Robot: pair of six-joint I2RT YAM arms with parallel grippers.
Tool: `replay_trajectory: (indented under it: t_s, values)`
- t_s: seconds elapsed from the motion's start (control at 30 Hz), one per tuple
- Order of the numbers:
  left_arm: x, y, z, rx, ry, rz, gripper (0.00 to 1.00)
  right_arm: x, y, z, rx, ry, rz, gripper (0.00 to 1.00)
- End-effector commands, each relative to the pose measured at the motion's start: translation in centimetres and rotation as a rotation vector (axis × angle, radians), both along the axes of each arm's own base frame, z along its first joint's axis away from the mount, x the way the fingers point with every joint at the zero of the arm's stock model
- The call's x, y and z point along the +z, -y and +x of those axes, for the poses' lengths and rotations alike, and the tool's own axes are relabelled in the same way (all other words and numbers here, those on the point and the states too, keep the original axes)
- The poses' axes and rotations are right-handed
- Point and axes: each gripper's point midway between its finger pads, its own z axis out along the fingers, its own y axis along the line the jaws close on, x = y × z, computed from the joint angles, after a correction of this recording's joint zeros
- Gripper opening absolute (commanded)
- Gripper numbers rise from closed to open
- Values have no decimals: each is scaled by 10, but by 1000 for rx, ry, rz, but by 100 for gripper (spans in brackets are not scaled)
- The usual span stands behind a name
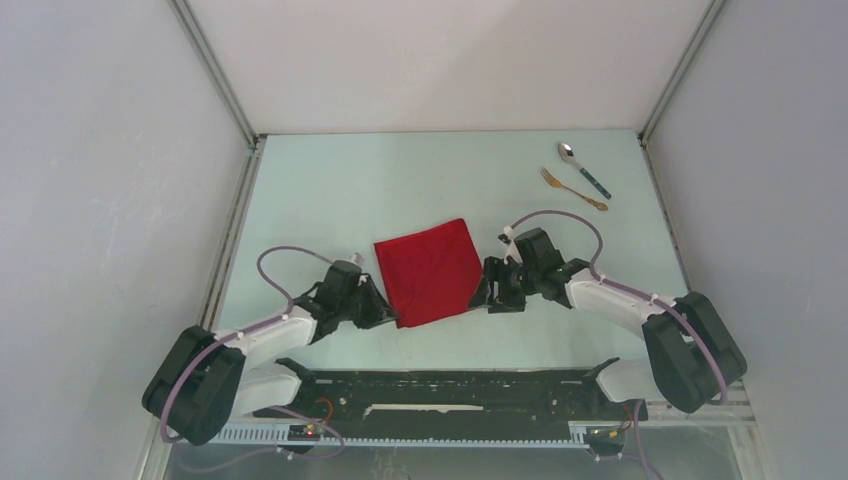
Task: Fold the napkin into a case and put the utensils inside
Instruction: Move the upper triangle-folded napkin to the center of the board, then pick up the upper triangle-folded napkin from the center of the board.
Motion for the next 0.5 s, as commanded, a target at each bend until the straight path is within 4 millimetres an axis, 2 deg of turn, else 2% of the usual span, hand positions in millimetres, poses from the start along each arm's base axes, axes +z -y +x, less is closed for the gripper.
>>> replay_trajectory:
  t_s: [0.0,0.1,0.23,0.37,0.47]
  values:
    - [-4,16,-7,-27,-26,-14,22,3,-9,8,10,30,30,69]
    - [-1,13,-8,-4,-12,-15,26,1,-10,10,24,67,-14,71]
    - [8,-11,-17,30,15,63,40,3,-15,10,84,166,-145,74]
    - [39,-36,-16,91,90,125,50,11,-49,-2,196,229,-221,72]
    - [69,-58,-11,155,153,162,54,16,-81,-5,259,252,-268,61]
